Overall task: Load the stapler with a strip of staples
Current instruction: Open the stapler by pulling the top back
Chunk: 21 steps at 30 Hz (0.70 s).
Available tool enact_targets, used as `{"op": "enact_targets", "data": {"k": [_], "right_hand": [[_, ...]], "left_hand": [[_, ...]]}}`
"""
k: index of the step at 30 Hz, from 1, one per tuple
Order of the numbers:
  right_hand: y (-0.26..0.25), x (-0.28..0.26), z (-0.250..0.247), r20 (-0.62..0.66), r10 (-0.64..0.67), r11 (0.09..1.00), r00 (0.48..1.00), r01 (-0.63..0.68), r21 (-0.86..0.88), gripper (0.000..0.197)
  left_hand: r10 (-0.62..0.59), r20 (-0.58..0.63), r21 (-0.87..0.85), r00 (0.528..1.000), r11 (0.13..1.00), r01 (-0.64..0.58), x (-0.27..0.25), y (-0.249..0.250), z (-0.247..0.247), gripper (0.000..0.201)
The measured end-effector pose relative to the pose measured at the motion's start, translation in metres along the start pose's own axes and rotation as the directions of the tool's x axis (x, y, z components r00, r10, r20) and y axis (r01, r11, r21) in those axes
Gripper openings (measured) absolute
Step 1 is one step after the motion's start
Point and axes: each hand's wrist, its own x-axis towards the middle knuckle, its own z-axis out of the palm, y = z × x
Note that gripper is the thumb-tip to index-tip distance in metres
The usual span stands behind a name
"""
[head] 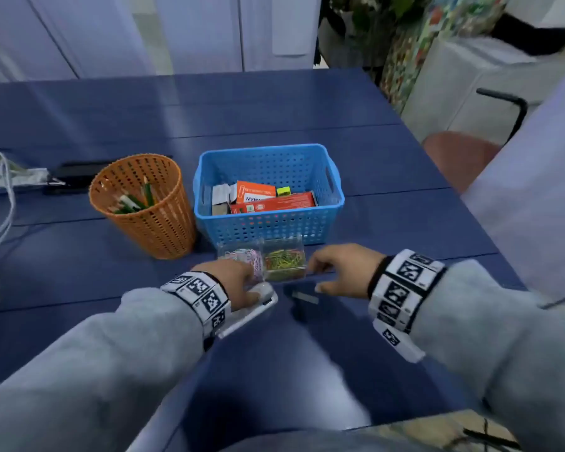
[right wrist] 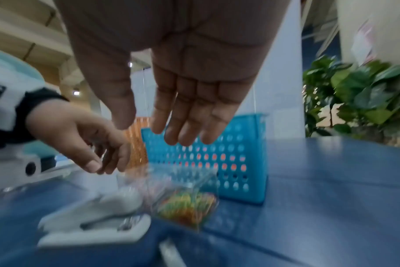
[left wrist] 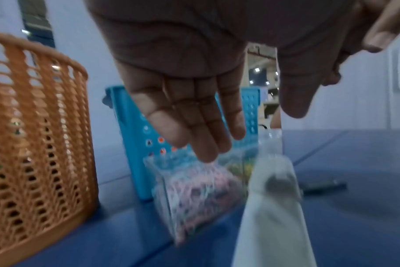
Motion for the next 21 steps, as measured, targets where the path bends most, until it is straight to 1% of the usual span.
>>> {"op": "enact_targets", "data": {"k": [1, 2, 5, 7, 10, 12, 14, 21], "right_hand": [[-0.004, 0.009, 0.008, 0.051, 0.022, 1.0, 0.998, -0.022, -0.005, 0.037], [-0.008, 0.016, 0.014, 0.073, 0.033, 0.999, 0.997, -0.032, -0.015, 0.039], [-0.016, 0.036, 0.041, 0.14, 0.025, 0.999, 0.99, -0.019, -0.043, 0.047], [-0.017, 0.047, 0.052, 0.147, 0.02, 1.0, 0.989, -0.018, -0.02, 0.052], [-0.022, 0.058, 0.062, 0.107, 0.003, 0.998, 0.994, -0.01, 0.063, 0.052], [-0.024, 0.064, 0.066, 0.1, -0.001, 0.997, 0.995, -0.006, 0.077, 0.05], [-0.026, 0.068, 0.072, 0.129, -0.004, 0.999, 0.992, -0.001, 0.038, 0.05], [-0.024, 0.074, 0.086, 0.093, -0.018, 0.997, 0.996, 0.024, -0.072, 0.035]], "left_hand": [[-0.02, 0.053, 0.036, 0.998, 0.999, 0.018, 0.0, 0.003, 0.004, 0.043], [-0.027, 0.051, 0.052, 0.998, 0.998, 0.024, 0.001, 0.004, 0.01, 0.044], [-0.032, 0.045, -0.01, 0.998, 0.999, 0.032, 0.002, 0.004, 0.029, 0.046], [-0.036, 0.055, -0.075, 0.998, 0.996, 0.04, 0.005, -0.001, 0.036, 0.046], [-0.032, 0.074, -0.186, 0.997, 0.982, 0.045, 0.005, -0.006, 0.039, 0.045], [-0.023, 0.049, -0.264, 0.999, 0.964, 0.035, 0.003, -0.01, 0.04, 0.049], [-0.02, 0.014, -0.347, 1.0, 0.937, 0.024, 0.0, -0.012, 0.039, 0.051], [0.017, -0.141, -0.549, 0.99, 0.831, -0.092, -0.008, -0.031, 0.043, 0.029]]}}
